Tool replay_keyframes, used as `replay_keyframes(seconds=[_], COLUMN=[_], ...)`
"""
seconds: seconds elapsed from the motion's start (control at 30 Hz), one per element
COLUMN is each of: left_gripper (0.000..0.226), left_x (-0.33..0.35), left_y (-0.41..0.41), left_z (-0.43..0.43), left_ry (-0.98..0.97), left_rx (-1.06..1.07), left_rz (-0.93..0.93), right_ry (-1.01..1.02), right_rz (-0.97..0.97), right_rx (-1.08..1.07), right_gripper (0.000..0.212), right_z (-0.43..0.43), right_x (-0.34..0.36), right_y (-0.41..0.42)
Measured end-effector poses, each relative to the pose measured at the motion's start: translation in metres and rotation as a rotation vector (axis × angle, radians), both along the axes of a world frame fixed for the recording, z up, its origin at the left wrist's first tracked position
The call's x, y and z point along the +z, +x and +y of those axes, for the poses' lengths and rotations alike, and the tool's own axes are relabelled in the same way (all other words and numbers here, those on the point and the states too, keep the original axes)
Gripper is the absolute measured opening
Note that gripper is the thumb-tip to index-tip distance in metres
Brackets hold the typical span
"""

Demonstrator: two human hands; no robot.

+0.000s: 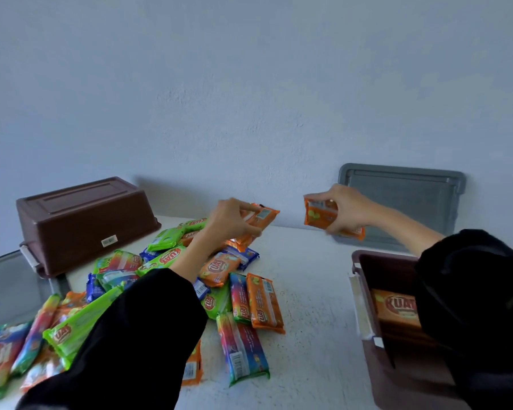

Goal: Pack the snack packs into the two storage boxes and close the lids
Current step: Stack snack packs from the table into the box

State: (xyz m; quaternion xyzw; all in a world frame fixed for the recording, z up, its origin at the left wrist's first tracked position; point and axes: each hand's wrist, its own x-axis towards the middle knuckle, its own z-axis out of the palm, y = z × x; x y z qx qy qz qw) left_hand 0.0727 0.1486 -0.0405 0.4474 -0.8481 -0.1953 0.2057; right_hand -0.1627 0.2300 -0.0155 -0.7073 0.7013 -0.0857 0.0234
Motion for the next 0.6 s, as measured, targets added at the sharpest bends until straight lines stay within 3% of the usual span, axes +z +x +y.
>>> replay_keyframes(seconds=[0.27,0.43,0.6], left_gripper=[0.055,0.057,0.058], left_x=[0.042,0.036,0.010], left_y=[-0.081,-0.131,-0.175], left_z=[0.076,0.128,0.161], left_ry=[-0.035,-0.034,-0.025], left_rx=[-0.372,-0.635,-0.750], left_rz=[-0.011,-0.141,-0.229], right_ry=[0.040,0.179,0.222], right_rz=[-0.028,-0.026,-0.081], right_rx=[-0.176,-0.269,-0.297], right_gripper=[0.086,0.086,0.086], right_z=[0.120,0.186,0.216], right_x=[0.039,0.021,-0.012], right_y=[-0.067,-0.099,-0.118])
